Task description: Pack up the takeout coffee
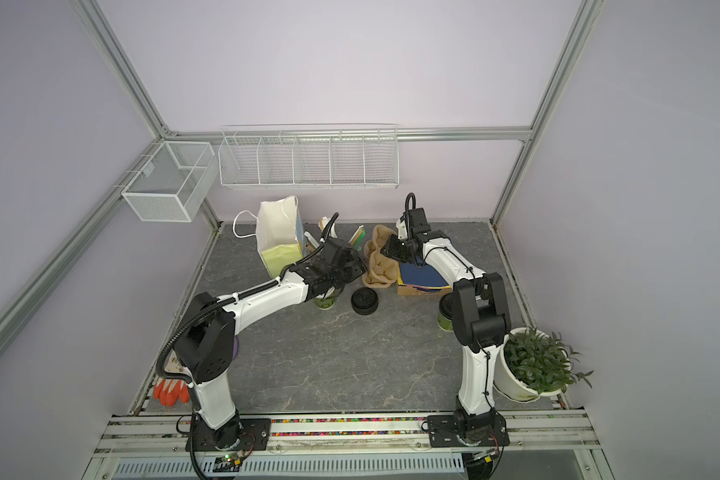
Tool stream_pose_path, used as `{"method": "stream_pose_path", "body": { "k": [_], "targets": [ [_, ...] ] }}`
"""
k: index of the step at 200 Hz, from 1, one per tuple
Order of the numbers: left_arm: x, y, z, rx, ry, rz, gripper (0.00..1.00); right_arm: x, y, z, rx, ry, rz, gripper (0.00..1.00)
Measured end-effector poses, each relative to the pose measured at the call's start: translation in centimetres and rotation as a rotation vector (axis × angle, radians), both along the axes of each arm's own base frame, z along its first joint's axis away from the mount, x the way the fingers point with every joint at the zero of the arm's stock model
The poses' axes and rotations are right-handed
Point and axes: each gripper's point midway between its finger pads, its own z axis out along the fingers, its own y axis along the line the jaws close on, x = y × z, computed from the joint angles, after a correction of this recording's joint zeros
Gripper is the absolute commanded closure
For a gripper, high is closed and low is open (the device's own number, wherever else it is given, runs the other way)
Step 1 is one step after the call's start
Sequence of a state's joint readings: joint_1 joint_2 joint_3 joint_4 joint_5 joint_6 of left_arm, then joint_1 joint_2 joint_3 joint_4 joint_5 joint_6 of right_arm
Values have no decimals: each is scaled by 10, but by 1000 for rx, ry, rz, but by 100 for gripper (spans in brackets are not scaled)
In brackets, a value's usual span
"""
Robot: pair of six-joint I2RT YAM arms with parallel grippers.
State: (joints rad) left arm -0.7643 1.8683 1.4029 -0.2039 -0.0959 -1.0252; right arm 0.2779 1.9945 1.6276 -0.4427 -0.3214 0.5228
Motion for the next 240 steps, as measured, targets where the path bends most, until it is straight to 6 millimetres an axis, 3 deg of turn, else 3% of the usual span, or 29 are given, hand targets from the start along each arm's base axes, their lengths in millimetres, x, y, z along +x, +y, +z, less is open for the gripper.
{"method": "stream_pose_path", "body": {
  "k": [86, 240],
  "targets": [
    [3, -8, -11, -21, 16, -9, 29, 0, -1, 3, 17, -1, 4, 71],
    [4, -8, -10, -30, 12, -2, 29, -1, -3, 2, 36, 9, 9, 72]
  ]
}}
